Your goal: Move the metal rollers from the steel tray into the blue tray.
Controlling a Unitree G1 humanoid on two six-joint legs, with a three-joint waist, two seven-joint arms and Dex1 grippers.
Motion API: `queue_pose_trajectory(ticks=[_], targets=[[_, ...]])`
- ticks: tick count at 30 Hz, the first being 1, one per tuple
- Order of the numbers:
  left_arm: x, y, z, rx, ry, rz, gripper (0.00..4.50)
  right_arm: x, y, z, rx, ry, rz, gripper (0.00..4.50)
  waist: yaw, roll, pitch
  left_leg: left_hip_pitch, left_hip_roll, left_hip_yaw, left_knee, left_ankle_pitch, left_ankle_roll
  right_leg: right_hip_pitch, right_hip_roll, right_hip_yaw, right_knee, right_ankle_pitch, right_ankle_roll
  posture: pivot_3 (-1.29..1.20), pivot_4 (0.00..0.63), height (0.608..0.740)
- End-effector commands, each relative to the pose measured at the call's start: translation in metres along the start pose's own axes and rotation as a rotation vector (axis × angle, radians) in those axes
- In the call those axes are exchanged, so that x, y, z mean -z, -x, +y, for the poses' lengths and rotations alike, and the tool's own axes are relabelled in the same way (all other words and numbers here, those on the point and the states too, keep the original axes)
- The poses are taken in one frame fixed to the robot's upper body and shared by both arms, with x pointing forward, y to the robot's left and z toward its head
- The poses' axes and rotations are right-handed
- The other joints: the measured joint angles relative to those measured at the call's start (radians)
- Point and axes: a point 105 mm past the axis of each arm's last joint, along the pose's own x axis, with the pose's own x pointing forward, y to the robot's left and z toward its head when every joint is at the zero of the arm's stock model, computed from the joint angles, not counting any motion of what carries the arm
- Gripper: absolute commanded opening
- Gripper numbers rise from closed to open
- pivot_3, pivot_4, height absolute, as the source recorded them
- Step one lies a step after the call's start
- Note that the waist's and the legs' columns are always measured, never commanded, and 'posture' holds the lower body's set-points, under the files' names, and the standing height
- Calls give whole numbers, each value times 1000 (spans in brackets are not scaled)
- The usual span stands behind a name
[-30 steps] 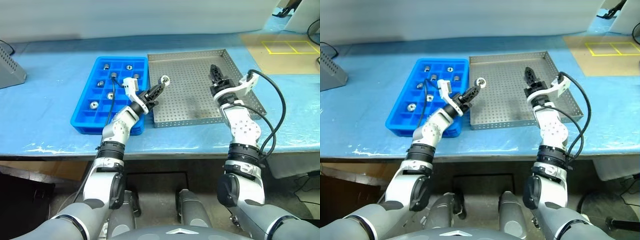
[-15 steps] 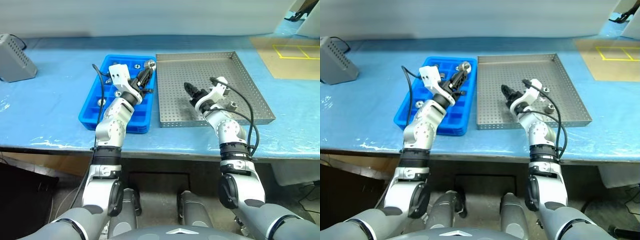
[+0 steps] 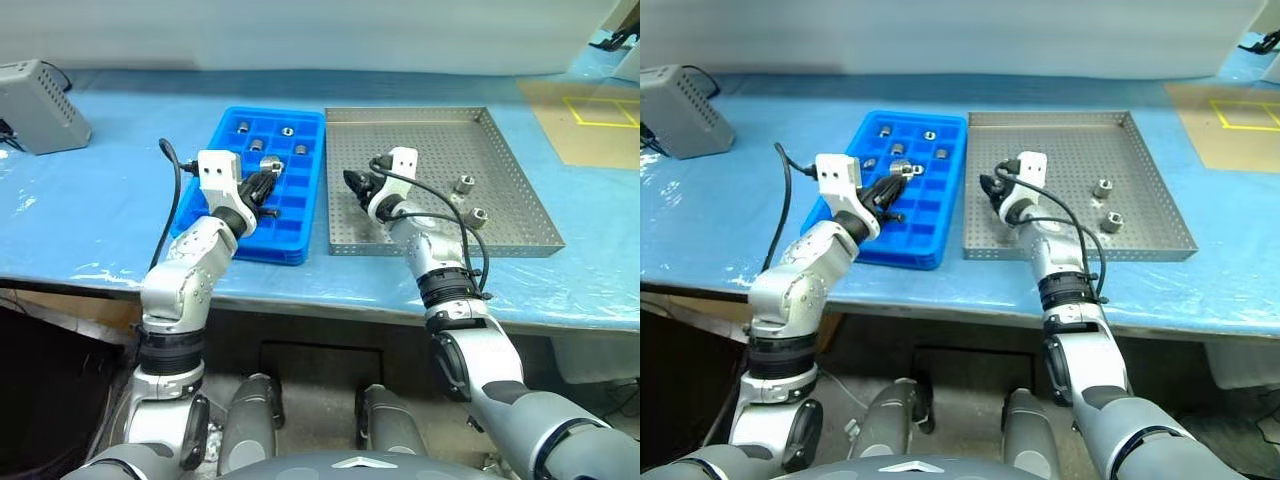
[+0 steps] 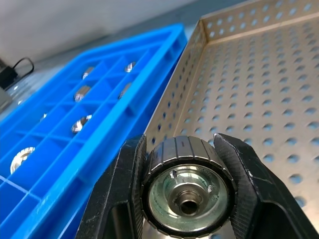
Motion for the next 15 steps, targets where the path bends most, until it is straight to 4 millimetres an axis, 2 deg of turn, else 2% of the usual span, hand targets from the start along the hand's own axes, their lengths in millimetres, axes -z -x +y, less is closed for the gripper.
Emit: queue_pose_trajectory(ticks=[1, 6, 15], targets=[[-4, 17, -3, 15, -24, 37, 918, -17, -5, 10, -36, 29, -56, 1686, 6, 0, 0, 0, 0, 0, 0, 0, 0, 0, 0, 0, 1, 0, 0, -27, 150, 740], [0, 28, 3, -11, -76, 109, 918, -15, -9, 16, -56, 31, -50, 1686, 13, 0, 0, 1, 0, -1, 0, 2, -3, 0, 0, -1, 4, 0, 0, 4, 150, 740], [9, 31, 24, -154, -146, 177, 918, -13, -12, 21, -78, 32, -43, 1686, 17, 0, 0, 3, 0, -4, -2, 5, -8, 0, 1, -1, 7, 0, 0, 20, 150, 740]])
